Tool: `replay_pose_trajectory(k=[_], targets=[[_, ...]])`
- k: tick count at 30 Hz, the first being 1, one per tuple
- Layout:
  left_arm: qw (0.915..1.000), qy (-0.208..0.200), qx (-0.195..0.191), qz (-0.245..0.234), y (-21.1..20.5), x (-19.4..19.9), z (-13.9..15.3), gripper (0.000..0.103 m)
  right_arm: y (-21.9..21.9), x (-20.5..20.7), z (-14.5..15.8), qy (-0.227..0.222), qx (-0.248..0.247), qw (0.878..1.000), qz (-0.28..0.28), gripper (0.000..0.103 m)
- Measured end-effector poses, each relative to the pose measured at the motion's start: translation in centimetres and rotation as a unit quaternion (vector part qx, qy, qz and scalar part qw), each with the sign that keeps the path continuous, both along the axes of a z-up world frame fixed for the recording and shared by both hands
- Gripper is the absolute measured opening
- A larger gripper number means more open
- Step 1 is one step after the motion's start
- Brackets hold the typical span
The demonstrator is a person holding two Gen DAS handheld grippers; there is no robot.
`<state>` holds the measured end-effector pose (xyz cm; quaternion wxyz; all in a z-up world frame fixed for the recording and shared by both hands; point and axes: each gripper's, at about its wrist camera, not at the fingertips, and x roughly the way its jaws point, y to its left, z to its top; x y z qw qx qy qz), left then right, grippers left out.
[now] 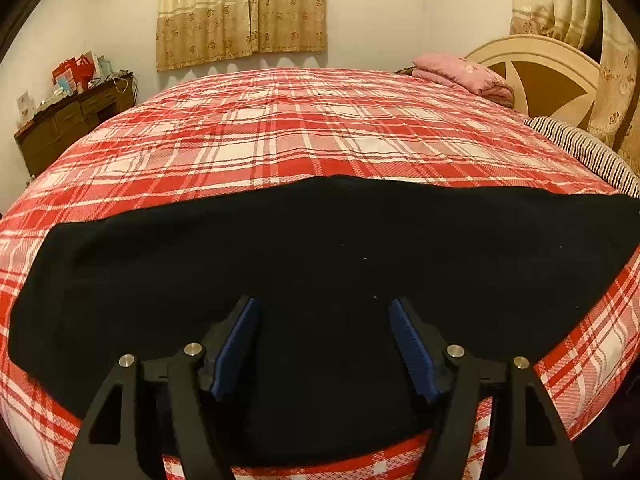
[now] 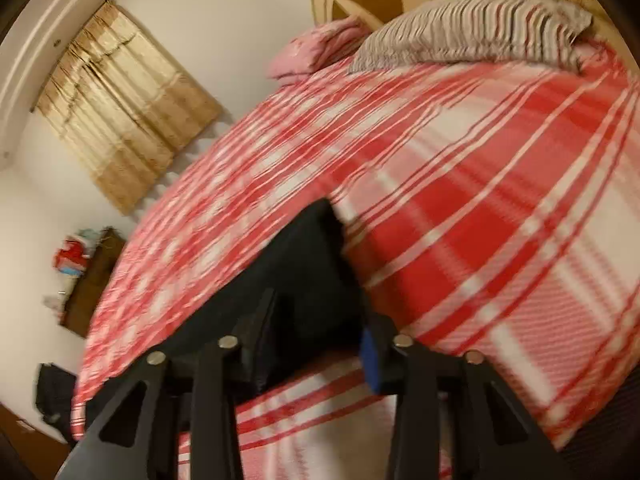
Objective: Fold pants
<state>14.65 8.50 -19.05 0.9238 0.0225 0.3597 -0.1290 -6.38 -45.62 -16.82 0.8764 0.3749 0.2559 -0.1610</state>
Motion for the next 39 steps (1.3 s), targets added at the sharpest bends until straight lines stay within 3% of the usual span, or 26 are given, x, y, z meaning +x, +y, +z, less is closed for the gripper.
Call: replay_pose_trajectory(k=[7,14,21,39], targets=[[0.9997,0.0,-0.022,0.004,0.6,-0.4,0.0,0.071,-0.3,-0.9,0.0,-0.032,0.017,0.999,-0.021,0.022],[0.9994,0.005,-0.033,0.006,0.8,-0.4,0.1,0.071,4.3,0.0,4.4,-0.044,-0.097,0.994,-0.019,0.019],[0.9986,0.01,-0.051,0.011,1.2,-0.7,0.3,0.071,8.8,1.6,6.9,-0.055,-0.171,0.984,0.012,0.019],[0.9981,0.003,-0.062,0.006,1.4,-1.3,0.2,0.071,17.2,9.4,6.8,-0.075,-0.166,0.974,0.138,0.018]])
